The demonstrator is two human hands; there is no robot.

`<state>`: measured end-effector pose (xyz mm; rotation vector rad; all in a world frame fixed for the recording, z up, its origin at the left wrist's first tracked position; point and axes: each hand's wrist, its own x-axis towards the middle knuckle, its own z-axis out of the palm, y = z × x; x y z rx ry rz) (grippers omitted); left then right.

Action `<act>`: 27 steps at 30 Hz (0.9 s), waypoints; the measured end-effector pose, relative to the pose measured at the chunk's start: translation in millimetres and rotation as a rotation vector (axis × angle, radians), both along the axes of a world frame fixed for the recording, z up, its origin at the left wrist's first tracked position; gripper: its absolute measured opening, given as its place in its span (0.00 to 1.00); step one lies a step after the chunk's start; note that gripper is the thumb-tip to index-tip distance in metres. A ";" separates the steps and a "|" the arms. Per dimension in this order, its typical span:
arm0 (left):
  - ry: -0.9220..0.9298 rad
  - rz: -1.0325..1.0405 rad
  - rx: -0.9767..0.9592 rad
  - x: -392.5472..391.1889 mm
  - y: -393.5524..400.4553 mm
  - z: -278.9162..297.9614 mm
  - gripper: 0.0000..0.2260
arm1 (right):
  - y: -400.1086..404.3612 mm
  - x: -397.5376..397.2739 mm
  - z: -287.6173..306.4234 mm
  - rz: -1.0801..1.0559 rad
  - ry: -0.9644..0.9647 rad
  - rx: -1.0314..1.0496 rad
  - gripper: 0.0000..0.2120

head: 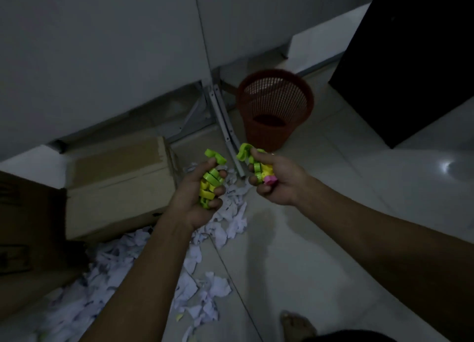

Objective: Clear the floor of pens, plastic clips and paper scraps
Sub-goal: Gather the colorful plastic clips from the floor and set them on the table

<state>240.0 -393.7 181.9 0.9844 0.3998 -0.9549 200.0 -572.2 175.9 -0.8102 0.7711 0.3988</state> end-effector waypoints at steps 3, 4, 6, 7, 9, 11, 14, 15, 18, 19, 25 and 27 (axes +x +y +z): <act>-0.014 -0.024 0.030 -0.4 -18.2 92.8 0.06 | -14.2 -8.2 92.1 -0.040 0.004 0.005 0.07; -0.019 -0.029 0.038 -0.7 -25.7 131.0 0.06 | -19.2 -11.8 129.6 -0.056 0.002 0.005 0.08; -0.031 -0.038 0.069 -1.1 -41.0 202.1 0.06 | -30.4 -19.1 200.2 -0.093 -0.003 -0.002 0.09; -0.029 -0.047 0.081 -1.1 -48.2 232.0 0.06 | -35.5 -21.6 229.6 -0.108 -0.007 -0.003 0.09; -0.026 -0.066 0.099 -0.8 -63.0 287.5 0.06 | -47.0 -25.9 286.7 -0.132 -0.026 0.004 0.09; -0.026 -0.075 0.128 -1.3 -80.5 355.1 0.07 | -64.2 -30.1 353.5 -0.161 -0.036 0.009 0.09; -0.044 -0.092 0.131 -3.7 -105.6 429.7 0.08 | -87.6 -34.3 428.7 -0.190 -0.049 0.010 0.07; -0.052 -0.094 0.129 -4.6 -113.5 448.2 0.08 | -94.9 -35.8 448.8 -0.199 -0.054 0.007 0.07; -0.081 -0.111 0.121 -3.5 -142.9 500.7 0.07 | -121.0 -38.4 506.5 -0.217 -0.082 -0.015 0.07; -0.091 -0.122 0.117 -2.9 -153.6 516.0 0.07 | -129.5 -39.2 521.9 -0.225 -0.090 -0.024 0.06; -0.181 -0.150 0.142 5.9 -225.8 583.2 0.07 | -186.9 -33.5 580.6 -0.307 -0.121 -0.110 0.07; -0.221 -0.160 0.162 10.8 -249.3 597.6 0.06 | -206.8 -29.3 592.7 -0.346 -0.117 -0.131 0.07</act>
